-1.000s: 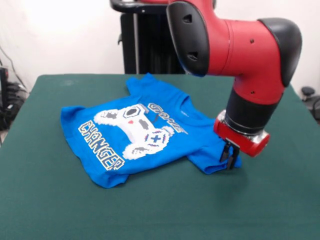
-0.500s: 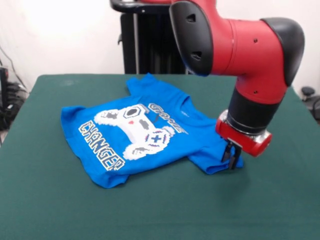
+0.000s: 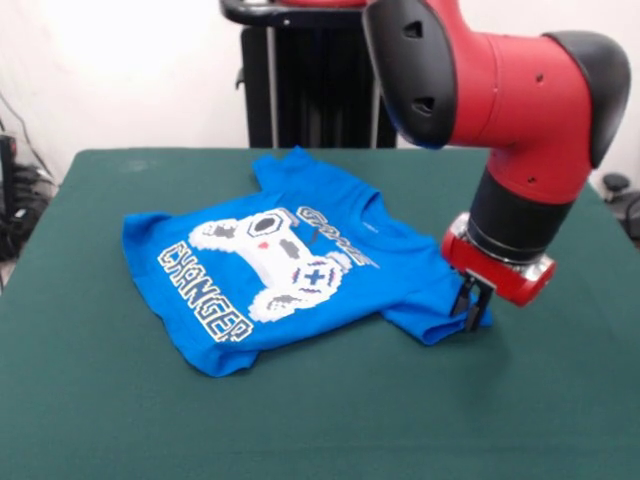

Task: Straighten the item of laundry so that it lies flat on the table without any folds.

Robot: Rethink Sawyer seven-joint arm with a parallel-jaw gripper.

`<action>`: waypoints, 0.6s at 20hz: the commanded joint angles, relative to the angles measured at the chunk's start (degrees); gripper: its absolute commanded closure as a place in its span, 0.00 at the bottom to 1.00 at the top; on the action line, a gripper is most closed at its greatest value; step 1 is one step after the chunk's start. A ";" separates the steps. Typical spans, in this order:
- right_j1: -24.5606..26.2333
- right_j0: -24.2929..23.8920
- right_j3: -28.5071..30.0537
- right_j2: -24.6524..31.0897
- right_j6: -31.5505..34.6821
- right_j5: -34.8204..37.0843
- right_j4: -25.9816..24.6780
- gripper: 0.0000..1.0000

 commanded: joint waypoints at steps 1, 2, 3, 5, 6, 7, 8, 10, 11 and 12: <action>0.30 2.09 -2.93 5.89 -8.05 8.21 -0.39 1.00; 0.57 2.14 -3.19 5.99 -7.91 8.03 -0.42 1.00; 0.77 2.12 -3.32 6.27 -7.82 7.75 -0.33 1.00; 1.01 2.09 -3.64 6.87 -7.76 7.41 -0.11 1.00; 1.07 2.24 -3.80 6.99 -7.51 7.39 -0.03 1.00; 1.14 2.41 -3.97 7.07 -7.47 7.30 -0.12 1.00; 1.18 2.47 -3.88 7.19 -7.29 7.02 -0.10 1.00; 1.17 2.73 -3.51 7.19 -7.16 6.46 -0.32 1.00; 1.30 2.78 -3.47 7.14 -7.20 6.08 -0.51 1.00; 1.44 2.85 -3.30 7.19 -7.06 5.49 -0.59 1.00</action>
